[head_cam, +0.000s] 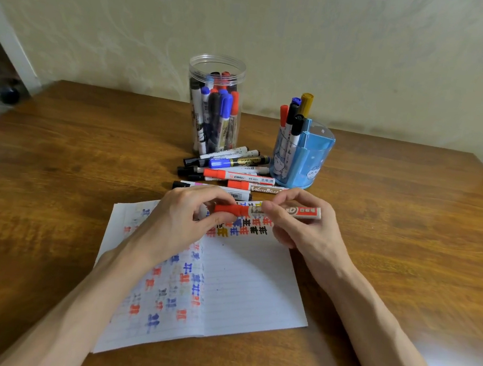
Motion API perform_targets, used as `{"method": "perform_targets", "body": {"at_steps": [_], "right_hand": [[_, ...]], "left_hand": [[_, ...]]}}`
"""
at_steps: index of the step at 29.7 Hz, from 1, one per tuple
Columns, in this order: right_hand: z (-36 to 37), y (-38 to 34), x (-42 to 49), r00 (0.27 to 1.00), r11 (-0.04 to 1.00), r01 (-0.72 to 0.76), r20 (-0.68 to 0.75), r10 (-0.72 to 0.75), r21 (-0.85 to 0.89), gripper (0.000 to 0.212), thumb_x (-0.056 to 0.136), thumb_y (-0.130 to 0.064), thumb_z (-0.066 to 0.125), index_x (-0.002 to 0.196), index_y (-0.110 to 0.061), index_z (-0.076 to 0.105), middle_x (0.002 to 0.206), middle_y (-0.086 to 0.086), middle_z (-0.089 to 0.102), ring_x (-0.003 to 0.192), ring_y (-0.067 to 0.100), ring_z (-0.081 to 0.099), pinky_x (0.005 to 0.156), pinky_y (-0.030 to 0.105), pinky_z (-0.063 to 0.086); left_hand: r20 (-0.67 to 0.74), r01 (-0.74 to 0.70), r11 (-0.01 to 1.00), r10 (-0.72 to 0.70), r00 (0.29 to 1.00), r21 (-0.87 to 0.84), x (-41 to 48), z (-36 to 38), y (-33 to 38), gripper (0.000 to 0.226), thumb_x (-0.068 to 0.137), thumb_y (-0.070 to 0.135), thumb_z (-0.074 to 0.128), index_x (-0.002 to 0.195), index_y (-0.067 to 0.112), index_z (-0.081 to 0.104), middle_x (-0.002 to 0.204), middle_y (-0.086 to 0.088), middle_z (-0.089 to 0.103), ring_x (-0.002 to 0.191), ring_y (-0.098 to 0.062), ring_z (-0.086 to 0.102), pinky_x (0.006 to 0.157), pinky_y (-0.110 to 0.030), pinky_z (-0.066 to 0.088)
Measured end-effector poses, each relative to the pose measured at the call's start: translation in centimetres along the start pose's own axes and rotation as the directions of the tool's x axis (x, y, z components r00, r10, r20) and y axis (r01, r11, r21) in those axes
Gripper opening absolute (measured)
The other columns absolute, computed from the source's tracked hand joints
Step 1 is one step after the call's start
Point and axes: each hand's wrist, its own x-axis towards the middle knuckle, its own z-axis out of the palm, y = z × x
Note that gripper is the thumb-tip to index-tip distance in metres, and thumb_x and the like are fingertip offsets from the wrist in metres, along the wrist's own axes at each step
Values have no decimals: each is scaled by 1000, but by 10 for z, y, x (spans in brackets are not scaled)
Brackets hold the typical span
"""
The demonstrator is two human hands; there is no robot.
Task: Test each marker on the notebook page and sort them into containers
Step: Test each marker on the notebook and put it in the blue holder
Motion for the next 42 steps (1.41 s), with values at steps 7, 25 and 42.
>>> {"method": "perform_targets", "body": {"at_steps": [7,25,42], "right_hand": [[-11,-5,5,996,992,-80,35,84,-97,22,91,-32,75,104,-17,82,97,3,81,77,22,78,57,28,57],[-1,17,7,981,923,195,56,-187,-332,17,91,-29,75,105,-20,80,80,-12,77,65,8,68,62,19,55],[13,8,10,958,893,266,205,-202,-363,21,96,-27,74,115,-20,80,107,-10,80,96,10,75,74,26,60]], "left_hand": [[-21,13,999,-14,1000,-49,1,-3,1,37,82,49,65,116,35,67,119,21,61,101,6,64,73,-11,57],[-71,65,990,-74,995,-122,-3,-5,3,32,83,37,69,109,19,75,97,10,75,89,0,72,68,-18,59],[-127,39,951,-82,989,-308,3,-25,16,21,88,35,74,102,21,71,99,10,71,102,-17,66,75,-26,57]]}}
